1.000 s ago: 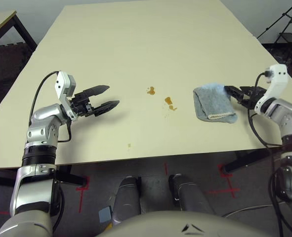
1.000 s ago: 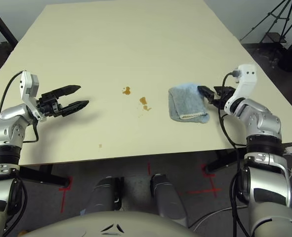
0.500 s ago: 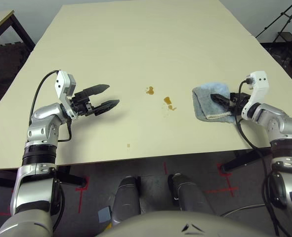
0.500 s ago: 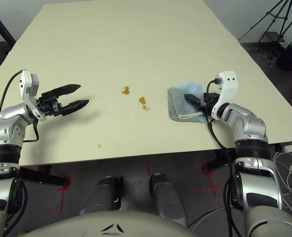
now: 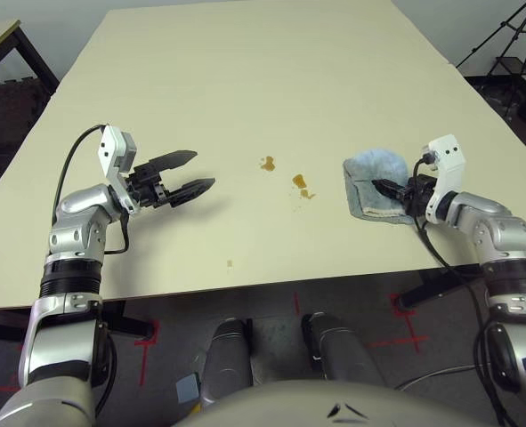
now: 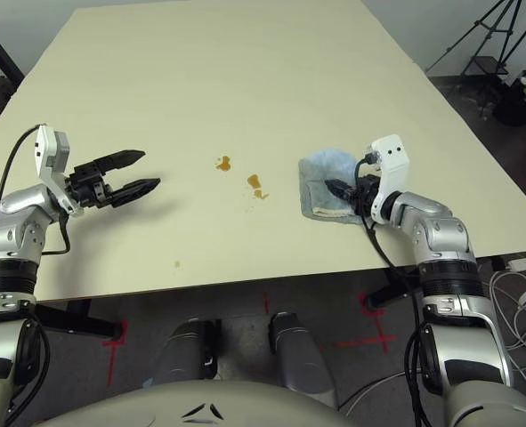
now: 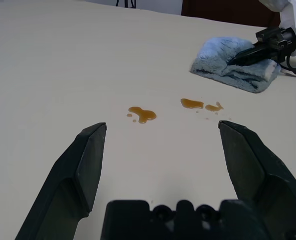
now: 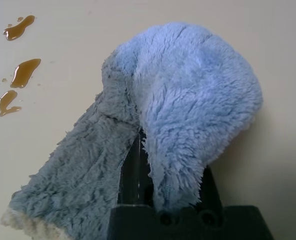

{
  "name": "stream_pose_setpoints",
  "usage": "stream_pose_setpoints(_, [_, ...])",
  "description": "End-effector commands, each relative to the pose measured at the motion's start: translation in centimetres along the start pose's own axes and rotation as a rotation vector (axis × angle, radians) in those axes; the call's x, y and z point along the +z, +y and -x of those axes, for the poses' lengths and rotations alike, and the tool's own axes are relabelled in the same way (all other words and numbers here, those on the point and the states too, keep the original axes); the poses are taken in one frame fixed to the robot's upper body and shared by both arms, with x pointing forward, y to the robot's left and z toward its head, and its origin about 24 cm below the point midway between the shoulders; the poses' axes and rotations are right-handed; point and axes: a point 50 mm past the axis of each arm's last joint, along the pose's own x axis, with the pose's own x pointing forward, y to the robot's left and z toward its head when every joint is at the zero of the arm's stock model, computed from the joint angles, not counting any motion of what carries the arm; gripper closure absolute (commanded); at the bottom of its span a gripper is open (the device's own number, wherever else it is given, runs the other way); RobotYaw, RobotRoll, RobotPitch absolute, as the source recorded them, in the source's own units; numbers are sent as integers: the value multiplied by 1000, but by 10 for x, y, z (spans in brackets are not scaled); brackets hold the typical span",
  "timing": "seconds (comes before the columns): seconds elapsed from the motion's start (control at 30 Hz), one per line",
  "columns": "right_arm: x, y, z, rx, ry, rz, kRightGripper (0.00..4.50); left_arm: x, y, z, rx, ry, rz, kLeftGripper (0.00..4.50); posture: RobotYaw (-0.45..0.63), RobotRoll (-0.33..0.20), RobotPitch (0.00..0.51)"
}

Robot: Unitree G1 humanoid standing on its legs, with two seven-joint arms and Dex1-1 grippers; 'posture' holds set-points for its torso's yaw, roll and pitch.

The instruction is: Wipe the water off the table with a rag.

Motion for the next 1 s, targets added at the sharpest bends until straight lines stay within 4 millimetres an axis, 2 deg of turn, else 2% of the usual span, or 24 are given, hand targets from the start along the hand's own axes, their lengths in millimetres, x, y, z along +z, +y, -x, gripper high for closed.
stream_pose_setpoints(0.03, [-4,5,-8,-6,4,-8,4404,-4,1,-1,5,14,5,0,-57,0,113])
stream_pose_setpoints(0.23, [8,18,-29,-68,-99,-37,4408,-4,1,0,7,15,2,0,-56,0,115])
stream_pose_setpoints(0.5, [7,38,-52,-57,-82,-31,4410,-5,1,2,8,23,-2,0,-46,0,120])
stream_pose_setpoints(0.73, [-5,67,-64,87,2,-29,4410,-5,1,5,12,28,-4,0,-38,0,122])
stream_pose_setpoints(1.0, [-18,98,-61,293,104,-22,4411,-4,2,6,14,32,-6,0,-36,0,125])
